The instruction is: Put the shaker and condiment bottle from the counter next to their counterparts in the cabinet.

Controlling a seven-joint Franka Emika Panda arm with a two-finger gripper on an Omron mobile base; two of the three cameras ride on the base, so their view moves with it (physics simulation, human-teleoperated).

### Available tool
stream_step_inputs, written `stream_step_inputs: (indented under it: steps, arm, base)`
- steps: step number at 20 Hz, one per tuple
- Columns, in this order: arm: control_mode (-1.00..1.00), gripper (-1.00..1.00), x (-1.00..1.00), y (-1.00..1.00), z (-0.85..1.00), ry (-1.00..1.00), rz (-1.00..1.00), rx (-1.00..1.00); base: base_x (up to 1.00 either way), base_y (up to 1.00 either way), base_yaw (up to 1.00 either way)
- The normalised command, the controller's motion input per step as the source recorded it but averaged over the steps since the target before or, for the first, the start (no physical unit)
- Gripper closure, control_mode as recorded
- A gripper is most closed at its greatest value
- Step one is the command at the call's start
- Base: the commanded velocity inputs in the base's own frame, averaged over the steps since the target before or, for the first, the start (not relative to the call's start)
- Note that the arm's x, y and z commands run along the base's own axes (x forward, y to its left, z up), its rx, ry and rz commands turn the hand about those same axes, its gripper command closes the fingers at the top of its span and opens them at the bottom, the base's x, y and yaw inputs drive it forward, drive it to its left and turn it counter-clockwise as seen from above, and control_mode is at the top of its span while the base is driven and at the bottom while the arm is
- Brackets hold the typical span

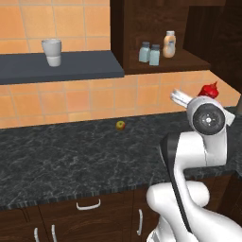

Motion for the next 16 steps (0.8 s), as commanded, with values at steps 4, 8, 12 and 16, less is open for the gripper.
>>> stream_step_inputs:
  steps: [4,8,12,16]
  arm:
    - [-1.0,1.0,0.04,0.0,0.5,0.07,0.25,-0.06]
    - [-1.0,1.0,0.0,0.0,0.33,0.04,0.2,-0.07]
    - [-1.0,1.0,0.0,0.0,0.19,0.06,0.09,-0.11]
    - [-1.0,1.0,0.08,0.0,0.14,0.04,0.02,-0.11]
  base:
    - [0.0,0.0,0.0]
    - [0.0,0.0,0.0]
    - [0.0,0.0,0.0]
    - [0.0,0.0,0.0]
